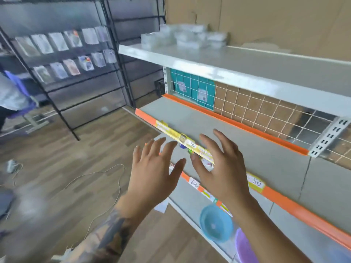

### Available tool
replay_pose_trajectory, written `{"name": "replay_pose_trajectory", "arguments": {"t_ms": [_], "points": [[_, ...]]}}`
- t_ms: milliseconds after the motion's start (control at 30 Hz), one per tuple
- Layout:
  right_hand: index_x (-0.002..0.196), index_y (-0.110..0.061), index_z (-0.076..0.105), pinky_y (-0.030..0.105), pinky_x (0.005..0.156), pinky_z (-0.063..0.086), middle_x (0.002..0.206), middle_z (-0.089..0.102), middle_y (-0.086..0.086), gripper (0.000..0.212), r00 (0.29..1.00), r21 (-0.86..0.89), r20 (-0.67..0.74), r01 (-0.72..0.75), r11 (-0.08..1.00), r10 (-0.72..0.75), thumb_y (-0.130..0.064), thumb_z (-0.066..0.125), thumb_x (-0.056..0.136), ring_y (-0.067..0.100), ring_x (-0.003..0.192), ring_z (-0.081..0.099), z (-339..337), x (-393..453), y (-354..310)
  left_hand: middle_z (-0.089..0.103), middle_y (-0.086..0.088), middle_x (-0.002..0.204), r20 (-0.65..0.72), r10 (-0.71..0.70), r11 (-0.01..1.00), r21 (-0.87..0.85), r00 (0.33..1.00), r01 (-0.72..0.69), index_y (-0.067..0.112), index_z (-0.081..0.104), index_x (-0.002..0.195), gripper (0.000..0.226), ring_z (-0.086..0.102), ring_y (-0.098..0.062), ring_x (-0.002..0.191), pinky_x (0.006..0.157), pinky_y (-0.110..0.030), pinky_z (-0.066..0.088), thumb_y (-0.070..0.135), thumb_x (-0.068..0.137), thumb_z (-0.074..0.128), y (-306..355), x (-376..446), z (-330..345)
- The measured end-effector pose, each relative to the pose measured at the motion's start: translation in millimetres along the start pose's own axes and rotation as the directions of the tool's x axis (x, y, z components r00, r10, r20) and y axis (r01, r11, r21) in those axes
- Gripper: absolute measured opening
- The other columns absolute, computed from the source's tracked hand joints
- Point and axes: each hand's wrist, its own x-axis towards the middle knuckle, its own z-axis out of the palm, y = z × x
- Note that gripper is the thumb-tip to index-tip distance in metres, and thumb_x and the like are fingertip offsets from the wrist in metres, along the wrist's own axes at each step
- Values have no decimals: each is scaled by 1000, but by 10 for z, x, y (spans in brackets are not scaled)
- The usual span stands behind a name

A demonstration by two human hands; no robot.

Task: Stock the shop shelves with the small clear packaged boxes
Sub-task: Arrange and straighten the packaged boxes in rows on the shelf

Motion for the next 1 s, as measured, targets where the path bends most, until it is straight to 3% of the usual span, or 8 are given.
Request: {"name": "replay_pose_trajectory", "arguments": {"t_ms": [133, 233, 500, 667, 833, 1000], "points": [[139, -31, 58, 45, 105, 43, 154, 46, 2, 52, 995, -13, -57, 78, 997, -78, -55, 57, 93, 26, 138, 46, 240, 744, -58, 52, 3, 149, -55, 3, 1000, 16, 998, -2, 37, 49, 142, 59, 46, -27, 139, 112, -56, 33, 68, 95, 29, -195, 657, -49], [141, -31, 56, 44, 106, 43, 155, 44, 3, 52, 990, -78, -75, 118, 990, -124, -55, 57, 95, 27, 141, 42, 347, 1275, -50, 53, 1, 148, -122, -1, 1000, 2, 993, 1, 35, 51, 141, 56, 48, -27, 138, 114, -55, 33, 66, 96, 37, -311, 1153, -79], [135, -26, 60, 47, 99, 47, 147, 51, 7, 51, 974, -183, -157, 137, 973, -167, -52, 57, 91, 35, 124, 54, 404, 2506, -115, 60, 1, 138, -280, 97, 992, -54, 955, -117, 27, 56, 137, 58, 55, -29, 128, 108, -53, 38, 63, 95, 40, -629, 2475, -248], [139, -33, 55, 46, 106, 44, 146, 50, 1, 57, 990, -198, -124, 43, 979, -69, -59, 54, 89, 31, 129, 51, 459, 3297, -243, 57, 1, 142, -300, 135, 982, -85, 944, -168, 30, 53, 138, 57, 53, -32, 130, 111, -55, 36, 63, 94, 42, -956, 3331, -325], [137, -34, 56, 44, 108, 43, 140, 56, 5, 57, 992, -193, -94, -106, 975, 89, -61, 57, 87, 34, 127, 53, 573, 4144, -236, 53, -3, 148, -281, 183, 974, -75, 942, -212, 30, 49, 144, 57, 50, -35, 133, 113, -57, 33, 63, 96, 46, -1372, 4132, -464], [144, -34, 48, 46, 111, 41, 146, 50, 8, 62, 971, -307, 49, -209, 929, 234, -59, 60, 89, 35, 135, 47, 894, 4781, -218, 50, -9, 149, -211, 182, 981, -36, 960, -193, 28, 45, 148, 66, 48, -38, 135, 114, -57, 31, 64, 93, 52, -1779, 4987, -539]]}}
